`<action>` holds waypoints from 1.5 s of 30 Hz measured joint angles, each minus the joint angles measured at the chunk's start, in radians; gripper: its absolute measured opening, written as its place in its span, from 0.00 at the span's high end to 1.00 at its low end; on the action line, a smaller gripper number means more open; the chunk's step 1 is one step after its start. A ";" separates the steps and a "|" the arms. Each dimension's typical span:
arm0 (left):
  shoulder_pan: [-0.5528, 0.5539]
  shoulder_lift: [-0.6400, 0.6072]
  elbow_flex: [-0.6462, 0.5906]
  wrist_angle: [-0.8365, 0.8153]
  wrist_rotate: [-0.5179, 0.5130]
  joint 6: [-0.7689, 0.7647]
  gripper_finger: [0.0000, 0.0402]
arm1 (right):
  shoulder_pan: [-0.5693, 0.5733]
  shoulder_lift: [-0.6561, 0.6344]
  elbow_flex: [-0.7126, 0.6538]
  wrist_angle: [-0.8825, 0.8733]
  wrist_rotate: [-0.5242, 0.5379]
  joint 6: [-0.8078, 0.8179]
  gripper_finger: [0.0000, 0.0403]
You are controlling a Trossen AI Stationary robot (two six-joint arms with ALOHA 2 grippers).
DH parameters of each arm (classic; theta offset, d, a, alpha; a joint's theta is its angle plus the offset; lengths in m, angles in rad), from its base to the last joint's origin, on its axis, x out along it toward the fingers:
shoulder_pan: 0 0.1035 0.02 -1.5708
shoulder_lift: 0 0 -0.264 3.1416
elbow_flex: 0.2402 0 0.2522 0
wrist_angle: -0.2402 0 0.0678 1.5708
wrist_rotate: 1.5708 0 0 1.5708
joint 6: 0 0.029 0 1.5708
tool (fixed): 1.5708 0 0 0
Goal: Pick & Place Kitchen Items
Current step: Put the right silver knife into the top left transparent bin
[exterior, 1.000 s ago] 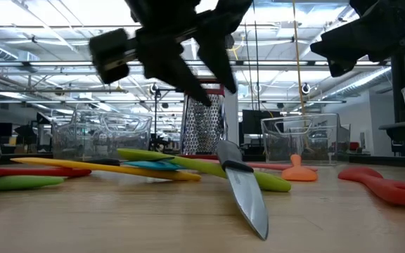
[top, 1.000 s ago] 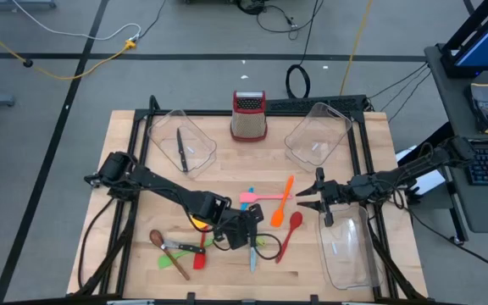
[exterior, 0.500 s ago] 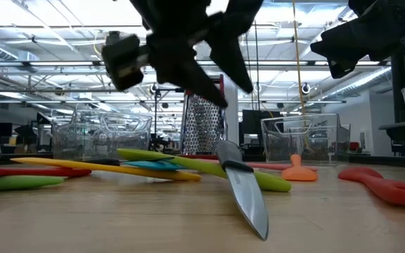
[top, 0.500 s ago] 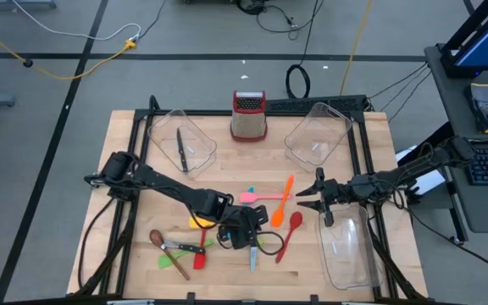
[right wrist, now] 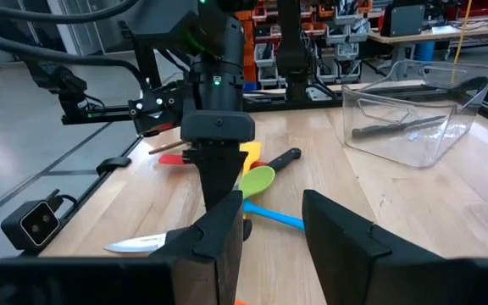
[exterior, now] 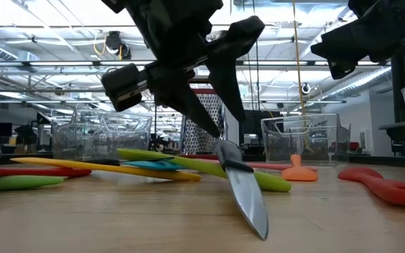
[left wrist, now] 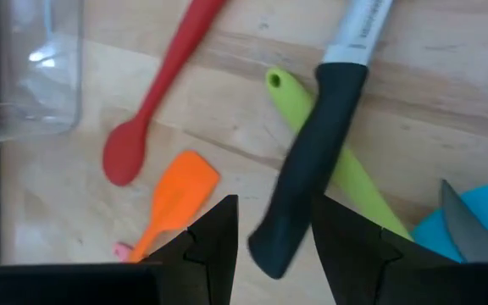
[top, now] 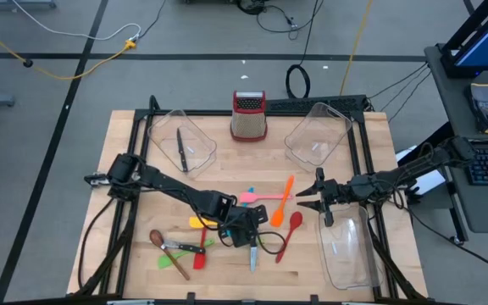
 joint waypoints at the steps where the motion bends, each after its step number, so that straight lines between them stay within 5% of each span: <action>1: 0.002 0.000 0.000 0.001 0.000 0.000 0.62 | 0.000 0.000 0.000 0.000 0.000 0.000 0.71; 45: 0.022 0.006 0.000 -0.003 0.084 0.138 0.62 | 0.000 0.000 0.000 0.000 0.005 0.026 0.71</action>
